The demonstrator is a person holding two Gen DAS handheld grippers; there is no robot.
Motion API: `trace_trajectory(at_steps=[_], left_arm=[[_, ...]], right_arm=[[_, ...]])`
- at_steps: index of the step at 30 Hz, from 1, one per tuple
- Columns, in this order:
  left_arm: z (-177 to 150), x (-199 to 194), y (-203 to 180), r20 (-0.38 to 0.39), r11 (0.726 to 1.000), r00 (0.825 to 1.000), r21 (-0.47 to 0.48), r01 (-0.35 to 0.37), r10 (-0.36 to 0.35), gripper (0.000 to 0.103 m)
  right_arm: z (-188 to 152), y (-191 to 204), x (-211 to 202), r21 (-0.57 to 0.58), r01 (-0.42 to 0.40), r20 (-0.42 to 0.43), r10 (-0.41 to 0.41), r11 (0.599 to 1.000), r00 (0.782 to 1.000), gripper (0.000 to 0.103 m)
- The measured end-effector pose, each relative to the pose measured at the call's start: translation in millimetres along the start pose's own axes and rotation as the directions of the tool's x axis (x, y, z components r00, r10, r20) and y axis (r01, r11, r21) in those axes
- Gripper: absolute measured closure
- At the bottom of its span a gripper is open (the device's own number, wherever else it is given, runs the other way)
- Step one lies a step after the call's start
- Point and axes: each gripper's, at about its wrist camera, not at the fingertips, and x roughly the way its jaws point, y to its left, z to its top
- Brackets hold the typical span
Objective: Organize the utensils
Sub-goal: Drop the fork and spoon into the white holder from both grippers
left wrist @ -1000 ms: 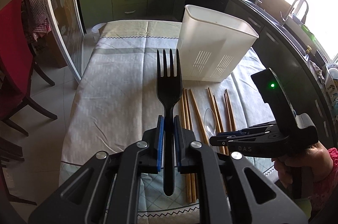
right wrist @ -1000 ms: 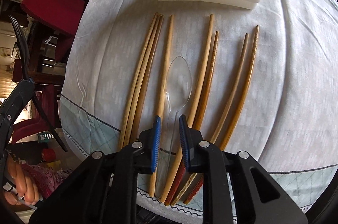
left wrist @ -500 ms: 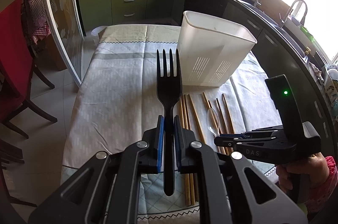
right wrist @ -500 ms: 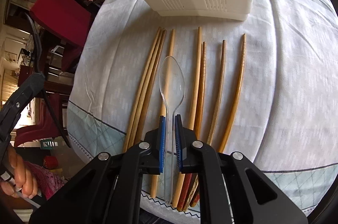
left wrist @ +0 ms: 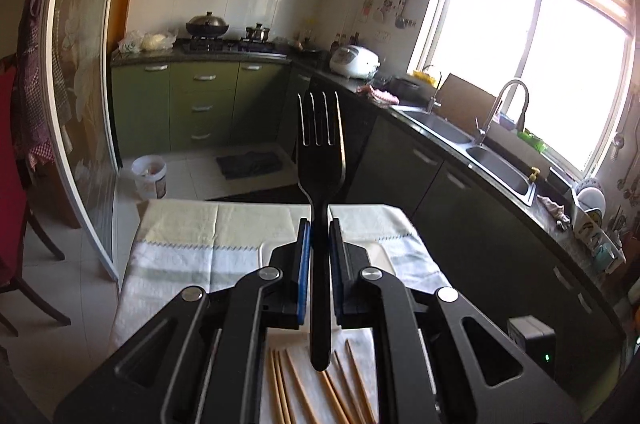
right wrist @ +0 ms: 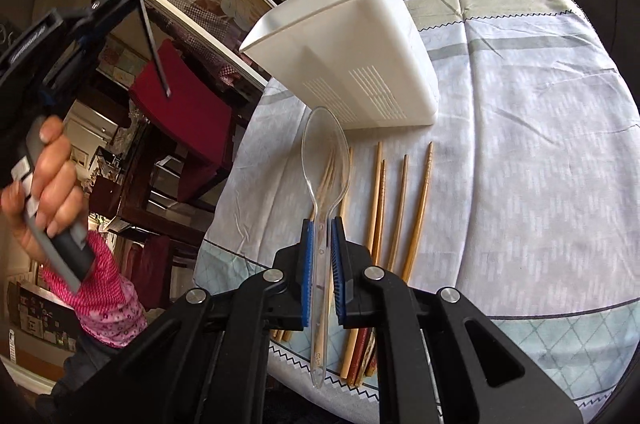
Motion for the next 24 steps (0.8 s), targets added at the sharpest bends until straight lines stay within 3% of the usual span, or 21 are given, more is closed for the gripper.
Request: trace_trajectory(at_steps=[6,19,24], left_arm=[[13,51,-5,0.089,0.998,0.995,0.031,-0.047,0.044,0.094],[-21,104,10,0.092,0.991,0.991,0.082,-0.105,0.097,0.094],[-36,111,11,0.072,0.990,0.992,0.086,-0.110,0.104,0.069]], right_arm=[[2,-7,-19,-0.010,-0.009,0.040,0.009,1.000,0.999,0.093],[18,6,-58,-0.064,-0.006,0.153,0.016,0.998,0.988,0.093],[34,20,-69,-0.087,0.004,0.195,0.014,0.996,0.981,0.093]])
